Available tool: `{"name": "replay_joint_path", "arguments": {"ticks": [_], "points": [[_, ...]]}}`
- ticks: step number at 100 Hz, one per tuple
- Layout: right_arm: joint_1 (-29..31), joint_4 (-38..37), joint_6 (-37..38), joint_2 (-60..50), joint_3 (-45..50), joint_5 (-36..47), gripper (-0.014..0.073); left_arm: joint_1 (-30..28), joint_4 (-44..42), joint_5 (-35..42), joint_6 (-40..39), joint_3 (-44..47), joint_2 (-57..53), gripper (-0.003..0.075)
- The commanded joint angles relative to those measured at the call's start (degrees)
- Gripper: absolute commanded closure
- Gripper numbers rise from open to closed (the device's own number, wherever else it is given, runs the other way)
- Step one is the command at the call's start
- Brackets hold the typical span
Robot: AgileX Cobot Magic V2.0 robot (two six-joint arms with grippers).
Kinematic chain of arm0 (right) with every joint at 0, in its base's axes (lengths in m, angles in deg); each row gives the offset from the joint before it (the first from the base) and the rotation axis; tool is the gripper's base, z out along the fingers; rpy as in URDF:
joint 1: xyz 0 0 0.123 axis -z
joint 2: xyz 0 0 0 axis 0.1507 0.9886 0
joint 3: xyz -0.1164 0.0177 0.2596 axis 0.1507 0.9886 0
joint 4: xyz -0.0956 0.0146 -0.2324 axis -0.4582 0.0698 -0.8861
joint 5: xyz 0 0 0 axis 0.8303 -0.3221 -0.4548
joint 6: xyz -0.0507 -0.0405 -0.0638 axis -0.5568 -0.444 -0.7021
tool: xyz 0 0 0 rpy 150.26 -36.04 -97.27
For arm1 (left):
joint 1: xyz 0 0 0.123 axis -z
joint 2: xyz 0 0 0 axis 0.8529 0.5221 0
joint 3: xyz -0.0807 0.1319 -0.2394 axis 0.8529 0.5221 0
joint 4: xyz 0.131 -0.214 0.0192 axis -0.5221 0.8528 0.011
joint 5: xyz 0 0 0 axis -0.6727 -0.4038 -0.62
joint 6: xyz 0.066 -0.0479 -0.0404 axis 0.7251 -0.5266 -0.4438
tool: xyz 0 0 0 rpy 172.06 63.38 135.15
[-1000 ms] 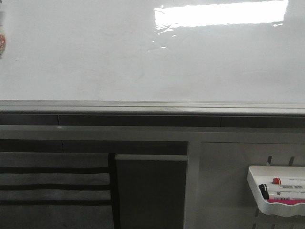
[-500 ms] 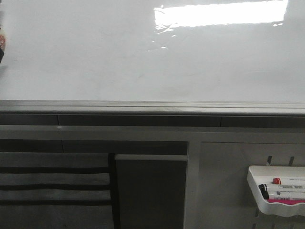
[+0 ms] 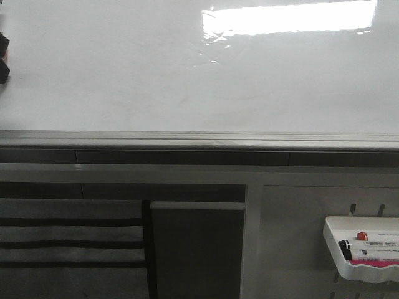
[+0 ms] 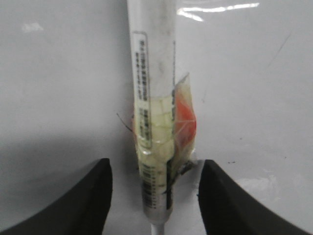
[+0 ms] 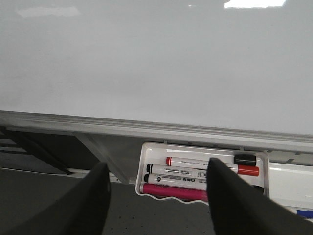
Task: Write number 3 on whiteboard
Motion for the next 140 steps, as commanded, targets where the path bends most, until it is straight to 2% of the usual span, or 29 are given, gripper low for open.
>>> {"name": "replay_joint_path", "arguments": {"ticks": [1, 20, 36, 51, 61, 85, 97, 111, 115, 126, 140], "points": [[-0.19, 0.65, -0.85, 0.13, -2.02, 3.76, 0.0207, 0.51, 0.07, 3.80, -0.14, -2.00, -1.56, 0.0449], [-0.19, 0.65, -0.85, 0.13, -2.02, 3.78, 0.0207, 0.51, 0.07, 4.30, -0.14, -2.00, -1.56, 0.0636], [-0.19, 0.65, -0.85, 0.13, -2.02, 4.00, 0.0207, 0.51, 0.07, 4.30, -0.14, -2.00, -1.56, 0.0715], [-0.19, 0.65, -0.85, 0.13, -2.15, 4.80, 0.0207, 0.51, 0.07, 2.95, -0.14, -2.11, -1.81, 0.0741], [-0.19, 1.39, -0.85, 0.13, -3.36, 3.35, 0.0207, 0.63, 0.07, -2.99, 1.04, -3.55, -3.11, 0.0741], [-0.19, 2.96, -1.63, 2.68, -11.63, -5.53, 0.0207, 5.01, 1.94, -28.01, 13.86, -10.87, -7.64, 0.0741], [-0.19, 8.32, -7.73, 7.28, -16.16, -12.92, 0.0207, 9.06, 7.84, -38.68, 22.82, -13.86, -9.12, 0.0741], [-1.07, 24.34, -24.13, 13.34, -20.00, -23.41, 0.0207, 13.47, 18.19, -50.23, 36.99, -15.75, -9.36, 0.0741], [-2.26, 26.75, -28.49, 15.15, -21.12, -26.69, 0.0207, 14.66, 21.43, -51.85, 40.42, -15.75, -9.36, 0.0741], [-8.34, 27.69, -36.05, 19.69, -23.98, -31.87, 0.0207, 17.56, 27.47, -54.16, 45.40, -15.75, -9.36, 0.0741], [-18.55, 27.56, -43.98, 23.77, -26.43, -31.03, 0.0207, 21.48, 30.10, -54.37, 49.77, -15.75, -9.36, 0.0741]]}}
